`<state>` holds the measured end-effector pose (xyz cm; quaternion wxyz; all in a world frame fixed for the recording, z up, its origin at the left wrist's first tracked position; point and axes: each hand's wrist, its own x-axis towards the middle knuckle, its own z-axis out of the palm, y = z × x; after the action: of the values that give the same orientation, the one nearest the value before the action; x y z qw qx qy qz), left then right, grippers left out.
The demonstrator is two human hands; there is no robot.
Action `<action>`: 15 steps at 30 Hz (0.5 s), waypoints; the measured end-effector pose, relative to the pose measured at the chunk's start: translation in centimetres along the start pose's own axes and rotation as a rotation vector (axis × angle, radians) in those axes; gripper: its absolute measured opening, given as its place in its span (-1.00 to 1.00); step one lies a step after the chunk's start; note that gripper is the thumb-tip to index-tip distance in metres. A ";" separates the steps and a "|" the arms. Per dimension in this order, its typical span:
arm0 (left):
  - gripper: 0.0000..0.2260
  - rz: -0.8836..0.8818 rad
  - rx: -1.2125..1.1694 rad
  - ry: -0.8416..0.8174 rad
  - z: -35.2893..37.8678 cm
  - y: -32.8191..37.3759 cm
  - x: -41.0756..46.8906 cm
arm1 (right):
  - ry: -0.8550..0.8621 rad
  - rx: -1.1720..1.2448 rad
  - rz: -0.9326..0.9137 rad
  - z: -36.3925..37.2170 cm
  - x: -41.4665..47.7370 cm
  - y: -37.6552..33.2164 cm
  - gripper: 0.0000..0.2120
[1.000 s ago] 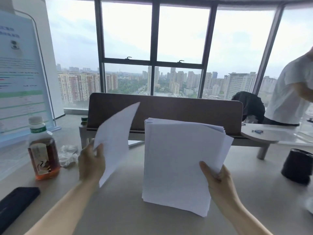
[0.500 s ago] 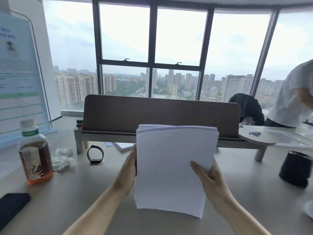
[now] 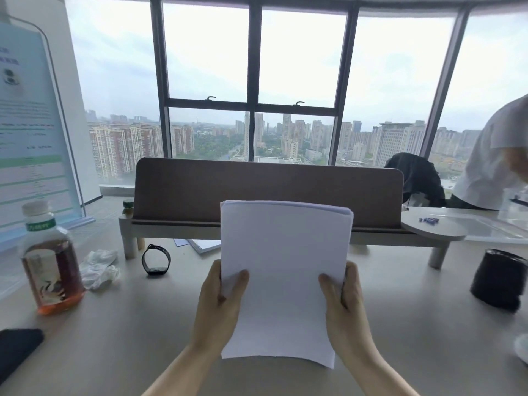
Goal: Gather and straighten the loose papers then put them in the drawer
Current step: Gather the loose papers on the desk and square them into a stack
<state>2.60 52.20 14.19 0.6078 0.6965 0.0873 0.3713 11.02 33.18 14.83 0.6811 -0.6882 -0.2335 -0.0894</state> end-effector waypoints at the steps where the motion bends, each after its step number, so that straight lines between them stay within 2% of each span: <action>1: -0.79 -0.003 0.001 -0.007 -0.1 0.2 0.1 | -0.002 -0.002 -0.001 0.0 -0.1 -0.1 -0.84; 4: -0.66 0.067 0.028 -0.011 -0.2 2.0 1.3 | 0.018 0.002 0.004 -0.3 0.0 0.0 -0.70; 6: -0.36 0.258 0.104 0.064 -0.2 5.1 2.6 | 0.020 0.015 0.004 -0.6 -0.1 0.0 -0.64; 8: -0.16 0.525 0.379 0.102 0.1 8.8 3.9 | 0.017 0.021 0.012 -0.7 -0.1 0.1 -0.62; 10: -0.19 0.783 0.865 0.079 1.2 12.2 4.5 | 0.016 0.040 0.017 -0.6 -0.1 0.1 -0.63; 12: -0.32 0.909 1.212 -0.064 2.8 14.0 4.2 | 0.009 0.079 0.016 -0.6 -0.1 0.0 -0.68; 13: -0.39 0.892 1.258 -0.165 3.5 14.2 3.9 | 0.001 0.088 0.017 -0.6 -0.1 -0.1 -0.69; 15: -0.46 0.811 1.205 -0.289 4.2 13.2 3.8 | -0.021 0.089 0.023 -0.7 -0.1 -0.2 -0.69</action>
<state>3.52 47.80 27.87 -0.0594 0.9288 -0.0690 0.3592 10.99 32.45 14.96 0.7095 -0.6606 -0.2366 -0.0641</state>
